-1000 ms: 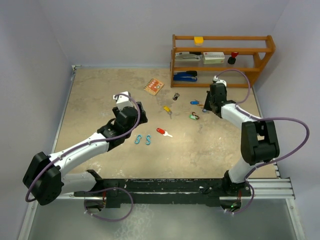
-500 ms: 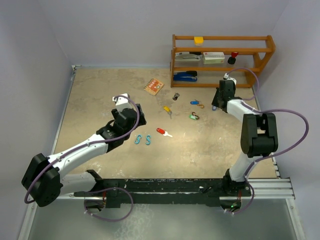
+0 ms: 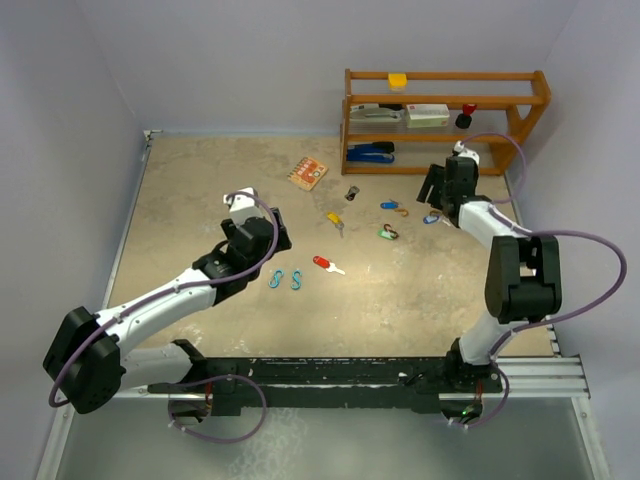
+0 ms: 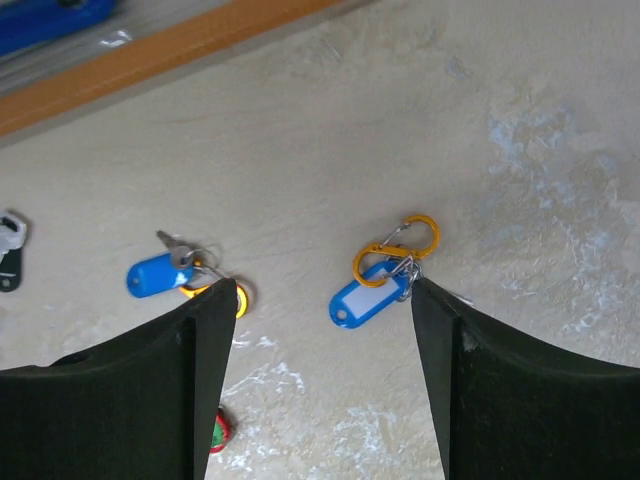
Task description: Put the keys on the keyring
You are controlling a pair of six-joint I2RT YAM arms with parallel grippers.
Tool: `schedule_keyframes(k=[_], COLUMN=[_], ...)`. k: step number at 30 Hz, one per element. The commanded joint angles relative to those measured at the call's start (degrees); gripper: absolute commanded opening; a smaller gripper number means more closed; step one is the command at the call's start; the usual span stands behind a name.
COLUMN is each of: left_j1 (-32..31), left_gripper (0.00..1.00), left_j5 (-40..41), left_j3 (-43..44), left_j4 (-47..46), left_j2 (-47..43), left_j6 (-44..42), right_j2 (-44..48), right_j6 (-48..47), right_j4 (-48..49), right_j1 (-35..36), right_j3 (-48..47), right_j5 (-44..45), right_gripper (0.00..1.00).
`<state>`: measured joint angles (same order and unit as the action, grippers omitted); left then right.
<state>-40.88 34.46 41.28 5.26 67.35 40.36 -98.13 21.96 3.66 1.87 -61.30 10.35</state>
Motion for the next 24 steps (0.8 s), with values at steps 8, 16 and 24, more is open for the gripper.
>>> schedule_keyframes(k=[8, 16, 24], left_j1=[3.31, 6.91, 7.12], left_gripper=[0.79, 0.79, 0.79], left_j5=[3.03, 1.30, -1.86], left_j3=[-3.04, -4.34, -5.69], left_j4=[-0.14, 1.98, 0.54], left_j2=[3.23, 4.57, 7.16], left_j6=[4.95, 6.44, 6.30], right_j2=[10.05, 14.07, 16.80], right_j6=[-5.00, -5.31, -5.28], right_j4=[-0.65, -1.24, -0.73], right_j1=[17.61, 26.36, 27.95], right_j3=[3.93, 7.94, 10.88], right_j5=[-3.43, -4.34, -5.61], right_gripper=[0.72, 0.72, 0.71])
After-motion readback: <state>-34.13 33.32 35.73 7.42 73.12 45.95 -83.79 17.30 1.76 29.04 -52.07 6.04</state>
